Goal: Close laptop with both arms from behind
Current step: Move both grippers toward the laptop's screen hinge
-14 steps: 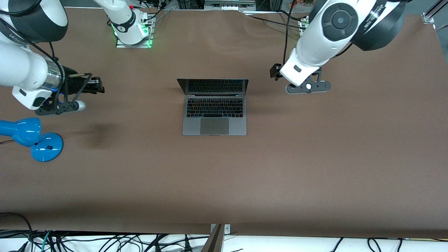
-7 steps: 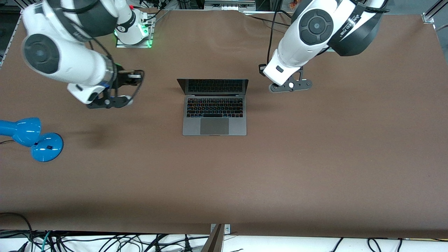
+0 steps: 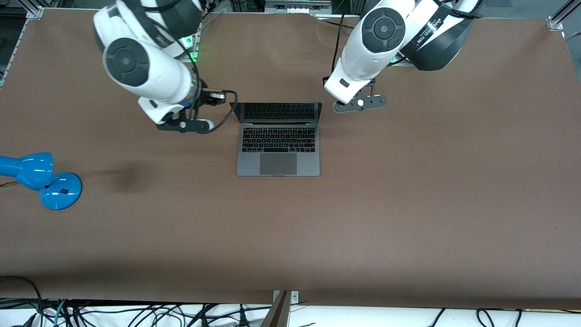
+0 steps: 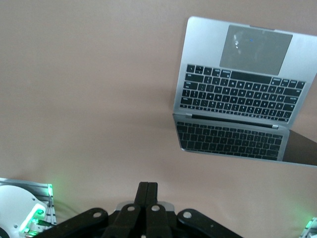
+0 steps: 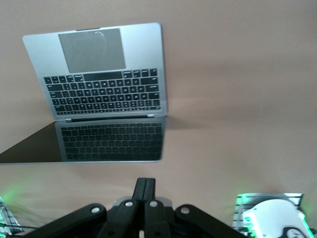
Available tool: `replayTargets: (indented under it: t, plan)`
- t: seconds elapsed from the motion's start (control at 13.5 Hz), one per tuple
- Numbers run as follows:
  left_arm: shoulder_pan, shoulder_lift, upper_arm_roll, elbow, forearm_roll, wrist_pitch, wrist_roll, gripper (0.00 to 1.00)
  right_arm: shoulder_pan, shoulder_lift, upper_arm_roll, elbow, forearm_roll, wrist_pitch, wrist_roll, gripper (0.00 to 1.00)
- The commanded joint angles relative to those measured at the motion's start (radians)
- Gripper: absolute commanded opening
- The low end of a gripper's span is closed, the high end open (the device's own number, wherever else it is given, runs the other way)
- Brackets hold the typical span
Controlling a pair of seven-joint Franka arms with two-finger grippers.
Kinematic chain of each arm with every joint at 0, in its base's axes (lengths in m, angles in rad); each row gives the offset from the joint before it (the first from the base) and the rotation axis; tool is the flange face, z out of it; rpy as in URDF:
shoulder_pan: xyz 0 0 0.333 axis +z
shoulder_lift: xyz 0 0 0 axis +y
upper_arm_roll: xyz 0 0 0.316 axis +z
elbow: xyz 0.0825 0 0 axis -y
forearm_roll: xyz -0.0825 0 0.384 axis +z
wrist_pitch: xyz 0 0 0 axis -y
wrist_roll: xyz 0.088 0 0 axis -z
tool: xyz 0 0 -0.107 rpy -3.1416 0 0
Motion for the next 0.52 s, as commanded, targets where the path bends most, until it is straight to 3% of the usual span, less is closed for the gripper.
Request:
replayTargets:
  t: [0.0, 0.44]
  plan:
    - [0.005, 0.021, -0.008, -0.004, -0.038, 0.007, -0.010, 0.00, 0.061, 0.035, -0.008, 0.007, 0.016, 0.027, 0.048, 0.00]
    - [0.004, 0.086, -0.010, -0.017, -0.133, 0.005, -0.013, 0.00, 0.073, 0.130, -0.008, 0.001, 0.082, 0.033, 0.033, 0.00]
